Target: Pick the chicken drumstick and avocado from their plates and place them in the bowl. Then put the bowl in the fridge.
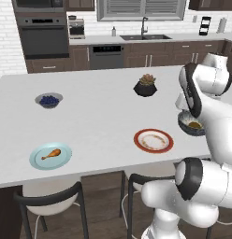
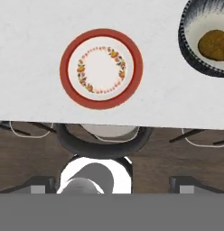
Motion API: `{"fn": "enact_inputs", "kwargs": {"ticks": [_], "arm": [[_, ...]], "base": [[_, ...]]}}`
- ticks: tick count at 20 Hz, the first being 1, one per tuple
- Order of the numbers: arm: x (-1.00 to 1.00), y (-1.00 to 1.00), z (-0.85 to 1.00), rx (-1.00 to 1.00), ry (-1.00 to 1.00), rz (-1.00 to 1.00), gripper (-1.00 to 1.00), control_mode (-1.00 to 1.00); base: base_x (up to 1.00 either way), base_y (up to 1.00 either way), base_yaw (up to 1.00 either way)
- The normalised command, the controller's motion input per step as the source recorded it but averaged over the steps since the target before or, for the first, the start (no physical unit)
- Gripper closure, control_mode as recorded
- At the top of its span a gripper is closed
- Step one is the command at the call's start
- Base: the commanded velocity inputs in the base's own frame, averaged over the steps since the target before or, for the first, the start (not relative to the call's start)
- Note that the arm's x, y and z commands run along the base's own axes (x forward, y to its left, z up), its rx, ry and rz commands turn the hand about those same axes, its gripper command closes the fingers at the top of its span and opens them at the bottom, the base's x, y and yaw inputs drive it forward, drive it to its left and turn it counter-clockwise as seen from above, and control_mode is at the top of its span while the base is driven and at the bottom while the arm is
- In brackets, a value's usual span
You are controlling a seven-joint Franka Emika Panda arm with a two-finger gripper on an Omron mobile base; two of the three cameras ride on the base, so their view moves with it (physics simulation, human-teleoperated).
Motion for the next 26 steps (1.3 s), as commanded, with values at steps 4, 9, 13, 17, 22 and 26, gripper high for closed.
{"fn": "enact_inputs", "kwargs": {"ticks": [4,9,13,17,22,26], "arm": [[-0.4,1.0,0.38,-0.02,0.0,0.0,-1.0,-1.0],[-0.17,1.0,0.21,-0.02,0.0,0.0,-1.0,-1.0],[0.0,1.0,0.04,-0.01,0.01,0.02,-1.0,-1.0],[0.0,0.92,-0.09,0.0,0.0,0.51,-1.0,-1.0],[0.0,0.77,-0.24,0.01,0.07,0.79,-1.0,-1.0],[0.0,0.96,-0.24,0.0,0.1,0.69,-1.0,-1.0]], "base": [[0.0,0.0,0.0],[0.0,0.0,0.0],[0.0,0.0,0.0],[0.0,0.0,0.0],[0.0,0.0,0.0],[0.0,0.0,0.0]]}}
